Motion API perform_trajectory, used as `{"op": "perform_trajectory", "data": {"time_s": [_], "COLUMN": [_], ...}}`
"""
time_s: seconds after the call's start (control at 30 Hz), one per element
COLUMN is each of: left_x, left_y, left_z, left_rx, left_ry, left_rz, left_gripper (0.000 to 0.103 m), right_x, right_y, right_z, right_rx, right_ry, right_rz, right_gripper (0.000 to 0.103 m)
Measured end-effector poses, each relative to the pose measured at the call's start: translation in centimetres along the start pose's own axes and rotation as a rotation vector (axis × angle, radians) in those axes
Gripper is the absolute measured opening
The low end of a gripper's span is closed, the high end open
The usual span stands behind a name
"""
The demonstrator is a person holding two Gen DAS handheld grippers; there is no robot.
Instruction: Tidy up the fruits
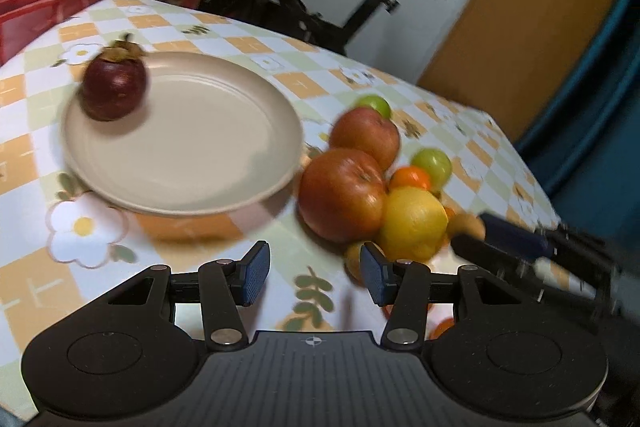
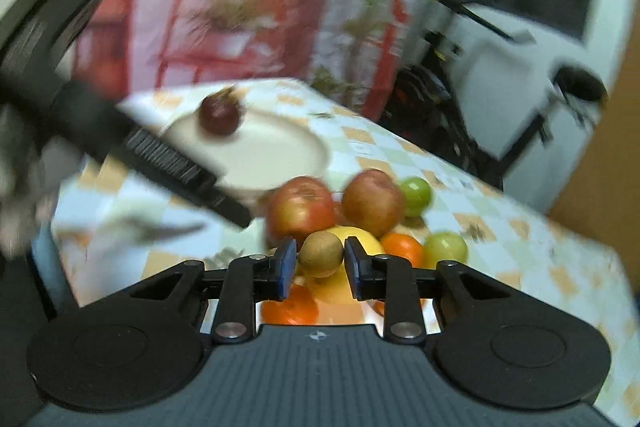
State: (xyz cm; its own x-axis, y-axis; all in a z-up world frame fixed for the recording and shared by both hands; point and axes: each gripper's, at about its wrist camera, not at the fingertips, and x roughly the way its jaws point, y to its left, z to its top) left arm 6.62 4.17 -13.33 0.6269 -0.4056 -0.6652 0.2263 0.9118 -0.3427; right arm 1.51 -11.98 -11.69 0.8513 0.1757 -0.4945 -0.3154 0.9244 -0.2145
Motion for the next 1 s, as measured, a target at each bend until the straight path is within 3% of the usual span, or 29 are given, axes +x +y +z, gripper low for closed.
{"op": "perform_trajectory", "data": {"time_s": [0.1,0.23,0.33,0.43,0.47,0.7,0.77,1.0], "left_x": [1.1,2.0,2.4,2.7,2.9,3.3,3.3,3.0], "left_y": [-0.6,-0.8,-1.5,-2.0,-2.0,-2.5,-2.3,-2.2], "left_z": [0.0,0.0,0.0,0.1,0.2,0.1,0.0,-0.1], "left_rx": [0.013,-0.014,0.003,0.014,0.009,0.022,0.017,0.015], "left_ry": [0.027,0.045,0.051,0.044,0.05,0.046,0.047,0.032], "left_rz": [-0.013,-0.036,-0.046,-0.038,-0.034,-0.031,-0.037,-0.029], "left_gripper": [0.051,0.05,0.05,0.043,0.036,0.034,0.026,0.026], "right_x": [-0.6,-1.0,-1.4,-1.7,-1.8,-1.8,-1.8,-1.8], "right_y": [-3.1,-5.2,-5.4,-5.5,-5.5,-5.7,-5.9,-5.8], "right_z": [-0.3,-0.8,-1.0,-1.2,-1.4,-1.7,-1.9,-1.9], "right_rx": [0.189,0.321,0.331,0.338,0.342,0.363,0.373,0.377], "right_ry": [0.0,0.003,-0.002,-0.009,-0.01,-0.012,-0.008,-0.001], "right_rz": [0.02,0.021,0.022,0.024,0.026,0.022,0.021,0.013], "right_gripper": [0.029,0.029,0.029,0.029,0.029,0.029,0.029,0.029]}}
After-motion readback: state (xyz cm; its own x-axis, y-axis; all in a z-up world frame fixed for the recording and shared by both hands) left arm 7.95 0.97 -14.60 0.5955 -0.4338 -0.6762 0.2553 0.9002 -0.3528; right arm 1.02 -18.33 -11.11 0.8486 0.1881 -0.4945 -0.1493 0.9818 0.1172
